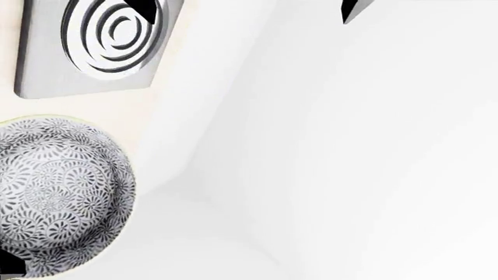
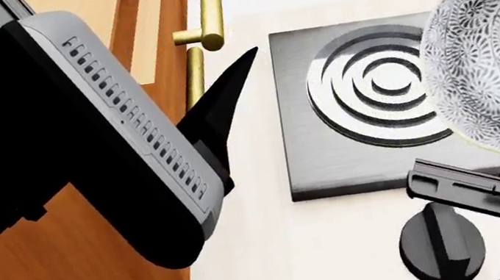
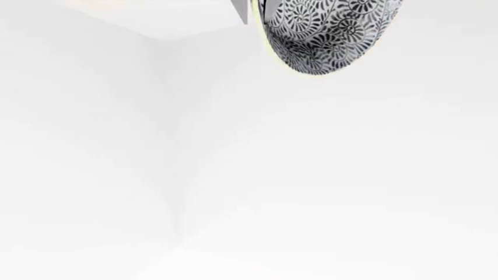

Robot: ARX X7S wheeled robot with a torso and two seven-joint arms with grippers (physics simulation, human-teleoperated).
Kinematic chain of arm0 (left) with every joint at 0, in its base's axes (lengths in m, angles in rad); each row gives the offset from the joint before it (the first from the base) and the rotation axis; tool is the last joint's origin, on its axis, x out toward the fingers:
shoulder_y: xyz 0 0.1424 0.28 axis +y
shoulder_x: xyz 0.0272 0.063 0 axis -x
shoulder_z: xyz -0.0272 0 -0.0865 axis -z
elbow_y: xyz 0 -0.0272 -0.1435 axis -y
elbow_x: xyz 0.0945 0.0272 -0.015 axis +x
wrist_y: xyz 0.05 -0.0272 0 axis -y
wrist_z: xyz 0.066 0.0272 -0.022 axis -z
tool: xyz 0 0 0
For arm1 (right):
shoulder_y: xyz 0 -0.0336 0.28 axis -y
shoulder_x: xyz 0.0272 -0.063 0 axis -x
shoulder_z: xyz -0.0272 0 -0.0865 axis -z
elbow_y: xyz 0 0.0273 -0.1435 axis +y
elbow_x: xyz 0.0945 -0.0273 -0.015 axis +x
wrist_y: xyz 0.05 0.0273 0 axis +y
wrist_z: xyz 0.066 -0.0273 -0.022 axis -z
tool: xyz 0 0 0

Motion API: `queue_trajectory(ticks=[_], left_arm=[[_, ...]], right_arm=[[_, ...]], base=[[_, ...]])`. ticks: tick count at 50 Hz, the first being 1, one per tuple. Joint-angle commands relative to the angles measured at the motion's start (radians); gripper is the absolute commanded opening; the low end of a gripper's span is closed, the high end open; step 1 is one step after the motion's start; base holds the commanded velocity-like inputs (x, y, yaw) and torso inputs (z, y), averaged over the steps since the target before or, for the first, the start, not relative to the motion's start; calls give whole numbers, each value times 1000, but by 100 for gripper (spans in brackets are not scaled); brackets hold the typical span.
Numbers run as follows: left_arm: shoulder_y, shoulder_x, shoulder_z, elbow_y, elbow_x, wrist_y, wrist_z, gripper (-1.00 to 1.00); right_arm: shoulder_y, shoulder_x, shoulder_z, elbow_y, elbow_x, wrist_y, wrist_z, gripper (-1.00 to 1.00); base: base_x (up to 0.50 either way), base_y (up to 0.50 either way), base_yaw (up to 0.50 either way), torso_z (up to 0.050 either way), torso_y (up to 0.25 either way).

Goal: Pick the akita bowl on the wooden cabinet and place it on the plate.

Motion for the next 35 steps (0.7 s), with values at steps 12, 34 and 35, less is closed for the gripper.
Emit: queue_trajectory(ticks=[12,34,35], left_arm=[[6,0,9,-8,6,12,0,100],[17,-8,18,-5,9,17,-5,100],[18,-9,19,-5,8,16,-5,100]], right_arm=[[-172,45,233,14,87,-162,35,-100],[-291,66,457,37,237,-296,26,-100],[-299,61,467,46,241,-307,18,-100]], base=[[0,0,0,0,1],[0,0,0,0,0],[0,0,0,0,0]])
